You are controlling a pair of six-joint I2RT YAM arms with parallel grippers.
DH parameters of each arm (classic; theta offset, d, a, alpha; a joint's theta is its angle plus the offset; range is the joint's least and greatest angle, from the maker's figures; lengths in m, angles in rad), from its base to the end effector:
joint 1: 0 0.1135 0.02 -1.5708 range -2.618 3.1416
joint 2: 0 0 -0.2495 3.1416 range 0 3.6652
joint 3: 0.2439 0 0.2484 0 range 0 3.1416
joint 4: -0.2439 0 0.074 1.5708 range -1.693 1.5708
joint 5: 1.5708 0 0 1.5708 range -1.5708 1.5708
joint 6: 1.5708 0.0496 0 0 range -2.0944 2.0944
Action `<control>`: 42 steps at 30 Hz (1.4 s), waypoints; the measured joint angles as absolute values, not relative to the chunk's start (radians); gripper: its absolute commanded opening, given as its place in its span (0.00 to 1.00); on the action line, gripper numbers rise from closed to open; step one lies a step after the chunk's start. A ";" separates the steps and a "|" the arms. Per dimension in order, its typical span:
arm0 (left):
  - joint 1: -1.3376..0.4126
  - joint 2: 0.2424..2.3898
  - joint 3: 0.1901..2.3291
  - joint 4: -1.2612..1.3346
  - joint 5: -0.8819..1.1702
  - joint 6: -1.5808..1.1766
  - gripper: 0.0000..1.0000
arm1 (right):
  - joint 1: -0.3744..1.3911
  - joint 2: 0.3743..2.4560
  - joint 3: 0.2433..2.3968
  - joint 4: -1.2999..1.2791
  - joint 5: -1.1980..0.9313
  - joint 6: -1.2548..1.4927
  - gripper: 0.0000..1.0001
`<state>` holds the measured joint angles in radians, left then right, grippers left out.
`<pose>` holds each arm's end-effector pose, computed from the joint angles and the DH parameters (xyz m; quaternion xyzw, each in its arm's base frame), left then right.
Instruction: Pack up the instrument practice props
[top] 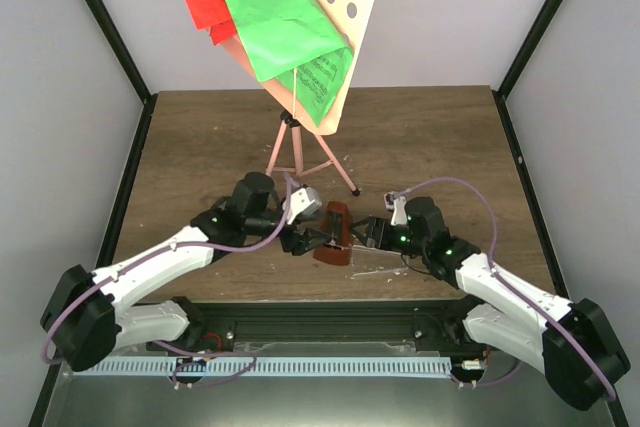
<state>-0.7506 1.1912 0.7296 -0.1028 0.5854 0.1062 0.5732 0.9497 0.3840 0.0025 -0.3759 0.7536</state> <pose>0.1770 -0.2025 0.2299 0.4750 0.7052 -0.3860 0.3579 0.1683 0.1303 0.1737 -0.0123 0.8650 0.4210 0.2729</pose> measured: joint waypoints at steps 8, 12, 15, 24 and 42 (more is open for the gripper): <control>-0.748 0.969 0.673 -0.094 0.472 -0.192 0.83 | 0.573 0.947 0.382 -0.001 -0.388 0.749 0.61; -0.687 0.968 0.623 -0.017 0.477 -0.393 0.83 | 0.573 0.932 0.376 -0.001 -0.377 0.749 0.59; -0.636 1.040 0.553 0.060 0.498 -0.505 0.81 | 0.573 0.933 0.376 0.000 -0.365 0.750 0.57; -0.624 1.238 0.522 0.095 0.548 -0.577 0.64 | 0.566 1.031 0.378 0.019 -0.333 0.757 0.53; -0.698 1.424 0.523 0.147 0.629 -0.569 0.63 | 0.551 1.222 0.430 0.113 -0.447 0.702 0.51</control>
<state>-0.6983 1.4239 0.5232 0.1471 0.6289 -0.5690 0.5514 1.2221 0.4301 0.1131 -0.4469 0.7025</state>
